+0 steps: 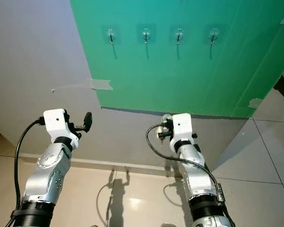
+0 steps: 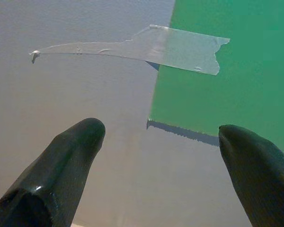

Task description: Hang keys on a hook

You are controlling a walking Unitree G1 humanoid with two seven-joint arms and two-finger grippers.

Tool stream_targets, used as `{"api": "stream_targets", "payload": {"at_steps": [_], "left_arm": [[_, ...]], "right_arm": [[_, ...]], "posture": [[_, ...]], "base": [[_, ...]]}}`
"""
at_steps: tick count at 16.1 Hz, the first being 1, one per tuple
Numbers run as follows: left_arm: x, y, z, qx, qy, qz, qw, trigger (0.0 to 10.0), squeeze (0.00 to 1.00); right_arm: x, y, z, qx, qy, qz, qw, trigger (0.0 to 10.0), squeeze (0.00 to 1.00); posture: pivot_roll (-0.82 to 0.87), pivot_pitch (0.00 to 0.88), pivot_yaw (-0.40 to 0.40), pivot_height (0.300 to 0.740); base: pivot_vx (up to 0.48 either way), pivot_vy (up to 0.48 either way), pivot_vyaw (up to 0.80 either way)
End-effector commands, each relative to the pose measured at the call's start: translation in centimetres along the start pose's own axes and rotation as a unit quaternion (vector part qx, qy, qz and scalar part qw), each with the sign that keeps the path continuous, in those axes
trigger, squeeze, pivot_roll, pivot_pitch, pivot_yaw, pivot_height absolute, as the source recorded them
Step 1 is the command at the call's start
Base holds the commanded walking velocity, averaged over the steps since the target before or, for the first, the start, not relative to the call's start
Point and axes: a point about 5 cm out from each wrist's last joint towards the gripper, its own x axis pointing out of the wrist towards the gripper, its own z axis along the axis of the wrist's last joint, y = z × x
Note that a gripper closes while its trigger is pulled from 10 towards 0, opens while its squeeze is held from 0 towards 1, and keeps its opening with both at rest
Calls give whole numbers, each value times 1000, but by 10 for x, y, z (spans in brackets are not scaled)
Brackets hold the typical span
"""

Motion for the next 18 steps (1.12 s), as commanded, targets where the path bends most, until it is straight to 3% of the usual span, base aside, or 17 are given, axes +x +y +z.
{"api": "stream_targets", "payload": {"at_steps": [1,6,18], "left_arm": [[2,0,1,-1,2,4,1000,10000,0],[4,6,1,-22,7,17,1000,10000,0],[0,4,-1,-7,12,10,1000,10000,0]], "right_arm": [[0,-1,-1,5,1,0,1000,10000,0],[-1,-1,-4,6,6,-3,1000,10000,0],[-2,5,-6,10,7,4,1000,10000,0]], "posture": [[-193,0,49,740],[-190,0,57,740],[-177,0,61,740]], "base": [[0,0,0],[0,0,0],[0,0,0]]}}
